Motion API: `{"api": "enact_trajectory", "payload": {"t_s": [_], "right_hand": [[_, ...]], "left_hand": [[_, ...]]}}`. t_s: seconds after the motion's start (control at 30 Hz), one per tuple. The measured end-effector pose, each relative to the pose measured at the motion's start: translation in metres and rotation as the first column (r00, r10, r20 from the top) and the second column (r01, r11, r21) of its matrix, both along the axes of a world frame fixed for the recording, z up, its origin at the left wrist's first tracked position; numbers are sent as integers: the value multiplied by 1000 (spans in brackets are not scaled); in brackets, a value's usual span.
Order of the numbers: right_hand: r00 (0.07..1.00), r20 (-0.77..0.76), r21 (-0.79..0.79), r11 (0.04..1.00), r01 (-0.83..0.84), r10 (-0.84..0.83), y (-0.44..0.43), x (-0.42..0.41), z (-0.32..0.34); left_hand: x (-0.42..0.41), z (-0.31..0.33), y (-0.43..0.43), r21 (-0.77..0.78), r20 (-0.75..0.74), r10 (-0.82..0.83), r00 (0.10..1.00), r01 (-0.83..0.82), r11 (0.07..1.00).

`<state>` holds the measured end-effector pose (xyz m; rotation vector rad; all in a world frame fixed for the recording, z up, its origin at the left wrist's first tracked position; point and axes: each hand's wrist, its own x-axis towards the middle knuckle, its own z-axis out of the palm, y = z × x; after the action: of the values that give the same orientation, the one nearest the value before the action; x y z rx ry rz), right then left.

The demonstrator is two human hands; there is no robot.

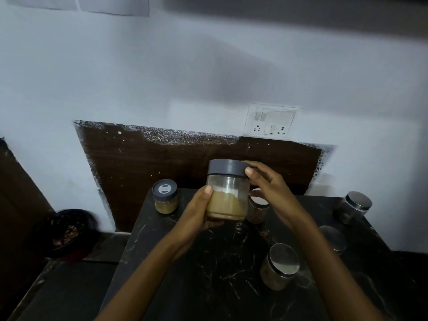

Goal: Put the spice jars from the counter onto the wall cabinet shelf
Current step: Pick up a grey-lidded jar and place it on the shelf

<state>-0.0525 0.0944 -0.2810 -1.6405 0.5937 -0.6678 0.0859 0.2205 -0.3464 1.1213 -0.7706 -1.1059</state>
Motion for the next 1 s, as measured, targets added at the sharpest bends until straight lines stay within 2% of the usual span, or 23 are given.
{"api": "enact_trajectory", "payload": {"t_s": [0.07, 0.13, 0.3, 0.4, 0.5, 0.57, 0.77, 0.87, 1.0], "right_hand": [[997, 55, 73, 995, -63, 59, 1, -1, 0], [995, 89, 83, 995, -57, 50, 2, 0, 0], [983, 133, -5, 991, 131, -129, 10, 10, -6], [981, 77, -80, 980, 182, -176, 8, 12, -7], [987, 136, 90, 994, 69, -80, 6, 11, -5], [978, 202, 171, 985, 20, -55, 7, 9, -4], [956, 240, 4, 985, 174, -170, 8, 11, -1], [960, 209, -38, 980, 197, -185, 9, 13, -1], [957, 274, 189, 981, 45, -97, 8, 12, 2]], "left_hand": [[0, 1, 0, 10, -36, -18, 999, 19, 1000], [0, 1, -1, 7, -56, -1, 998, 2, 1000], [-10, 7, -7, 10, -47, 75, 996, -75, 997], [-11, 8, -8, -17, -134, 14, 991, -17, 1000], [-10, 10, -6, -51, -313, -136, 940, 126, 991], [-9, 11, -5, -62, -348, -188, 919, 177, 982], [-13, 14, -8, -37, -178, -33, 984, 27, 999], [-17, 16, -9, -52, -173, -19, 985, 10, 999], [-16, 20, -10, -70, -288, -131, 949, 116, 991]]}}
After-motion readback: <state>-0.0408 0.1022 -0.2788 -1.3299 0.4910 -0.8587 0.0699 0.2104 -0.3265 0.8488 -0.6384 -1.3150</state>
